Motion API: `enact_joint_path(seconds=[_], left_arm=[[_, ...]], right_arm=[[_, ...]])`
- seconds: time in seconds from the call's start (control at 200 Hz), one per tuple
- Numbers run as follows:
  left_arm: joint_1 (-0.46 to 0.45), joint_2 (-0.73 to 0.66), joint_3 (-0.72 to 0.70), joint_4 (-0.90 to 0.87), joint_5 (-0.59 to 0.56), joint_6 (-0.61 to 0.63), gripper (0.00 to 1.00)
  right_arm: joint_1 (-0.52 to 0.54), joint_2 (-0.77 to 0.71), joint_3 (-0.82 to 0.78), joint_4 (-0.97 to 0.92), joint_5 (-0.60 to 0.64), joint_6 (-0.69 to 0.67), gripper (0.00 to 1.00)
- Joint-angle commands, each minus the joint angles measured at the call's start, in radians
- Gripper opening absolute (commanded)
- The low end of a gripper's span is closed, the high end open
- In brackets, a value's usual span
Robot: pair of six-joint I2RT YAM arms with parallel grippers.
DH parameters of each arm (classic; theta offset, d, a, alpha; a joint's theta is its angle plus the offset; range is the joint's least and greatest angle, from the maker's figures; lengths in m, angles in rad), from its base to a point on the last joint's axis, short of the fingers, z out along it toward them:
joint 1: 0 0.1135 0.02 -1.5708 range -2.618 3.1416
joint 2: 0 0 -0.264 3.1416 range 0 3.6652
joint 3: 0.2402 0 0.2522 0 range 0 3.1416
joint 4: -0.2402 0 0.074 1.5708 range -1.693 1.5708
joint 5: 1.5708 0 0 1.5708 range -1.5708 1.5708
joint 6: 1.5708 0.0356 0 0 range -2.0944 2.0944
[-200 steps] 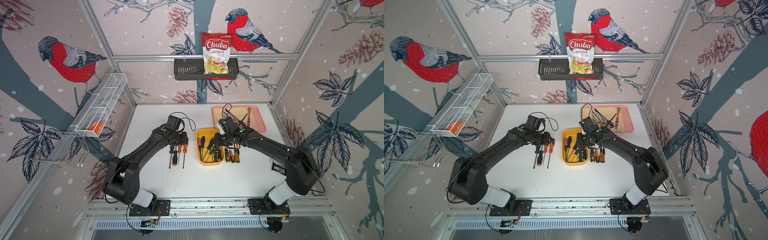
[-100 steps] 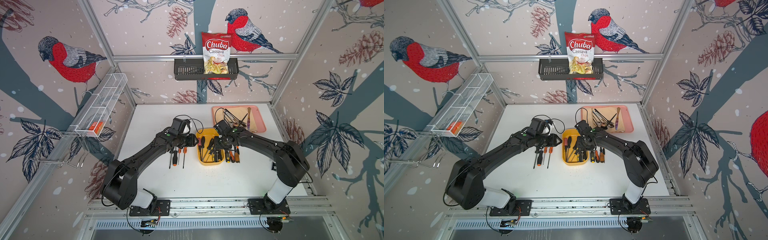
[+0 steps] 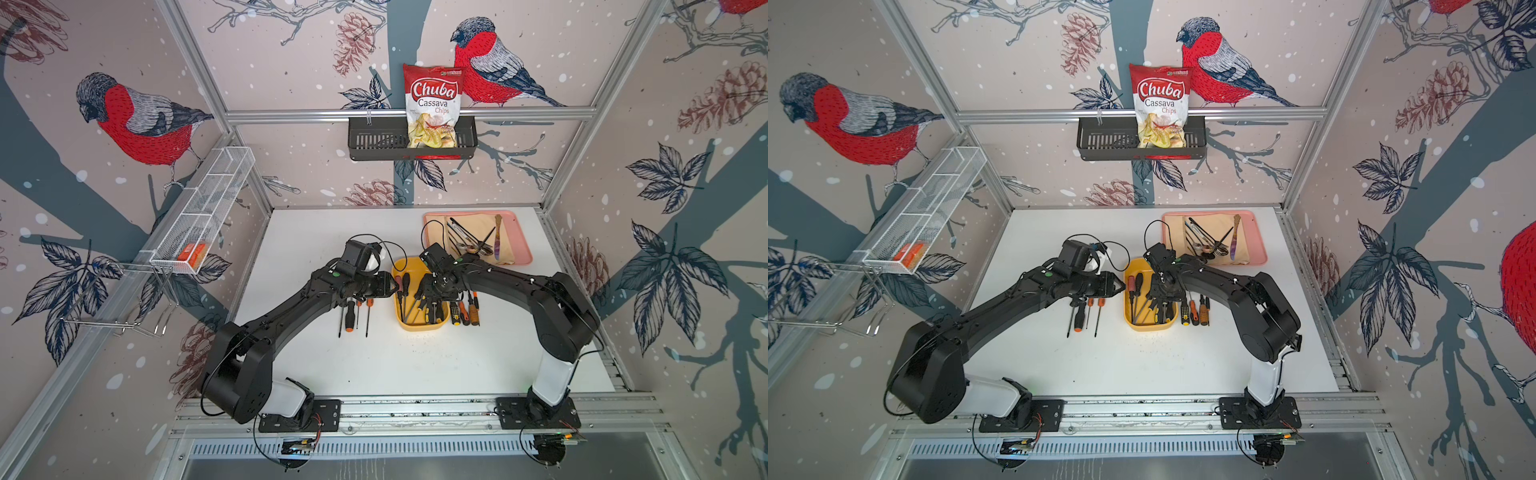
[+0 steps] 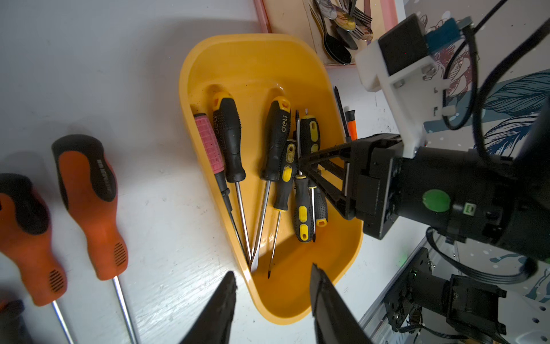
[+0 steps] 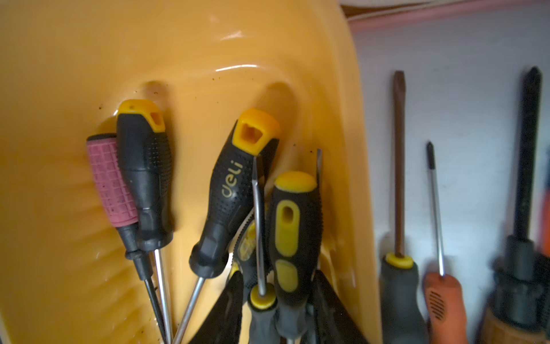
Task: Take out the screwdriver from the storage box
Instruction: Pick up the screwdriver from the storage box.
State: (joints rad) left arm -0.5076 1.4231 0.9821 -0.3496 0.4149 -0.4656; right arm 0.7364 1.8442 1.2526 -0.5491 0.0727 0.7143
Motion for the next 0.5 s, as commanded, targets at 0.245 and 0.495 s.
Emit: enact_joint_path(seconds=[0.245, 0.495], left_arm=[[-0.001, 0.005, 0.004, -0.010, -0.006, 0.020, 0.43], [-0.002, 0.008, 0.003, -0.005, -0.010, 0.012, 0.43]], right_arm=[[-0.005, 0.035, 0.008, 0.043, -0.011, 0.026, 0.34], [-0.005, 0.031, 0.019, 0.032, -0.026, 0.007, 0.20]])
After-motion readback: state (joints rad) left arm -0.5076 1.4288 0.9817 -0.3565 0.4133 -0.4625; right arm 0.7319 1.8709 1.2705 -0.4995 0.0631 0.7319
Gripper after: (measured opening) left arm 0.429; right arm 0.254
